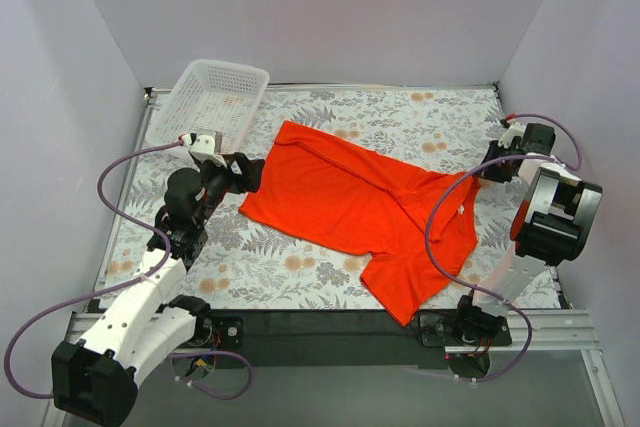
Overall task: Fold and stack the t-shirts
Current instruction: Fold the tshirt
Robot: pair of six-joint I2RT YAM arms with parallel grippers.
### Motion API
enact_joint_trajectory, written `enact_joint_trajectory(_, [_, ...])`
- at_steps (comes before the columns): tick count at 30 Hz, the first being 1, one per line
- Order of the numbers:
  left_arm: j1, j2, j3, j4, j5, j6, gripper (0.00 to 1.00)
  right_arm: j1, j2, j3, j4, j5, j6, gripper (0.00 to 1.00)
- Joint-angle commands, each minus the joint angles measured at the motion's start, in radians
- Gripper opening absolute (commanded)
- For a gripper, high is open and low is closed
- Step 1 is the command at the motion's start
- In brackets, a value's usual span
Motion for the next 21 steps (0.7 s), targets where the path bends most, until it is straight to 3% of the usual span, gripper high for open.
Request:
enact_joint_trajectory(1, [0.005,-0.016,-0.006,-0.002,0.009,-0.001,0.69,-0.008,-0.034,-0.017,0.01,-0.012,0.003,0.07])
enact_joint_trajectory(3, [0.005,-0.017,-0.006,-0.005,0.004,-0.001,0.69,-0.017,-0.044,-0.028,0.011,-0.012,0.005,0.01])
enact_joint_trajectory(21, [0.005,-0.016,-0.007,0.0,0.018,0.001,0.69,-0.065,-0.28,-0.262,0.067,0.089,0.012,0.01])
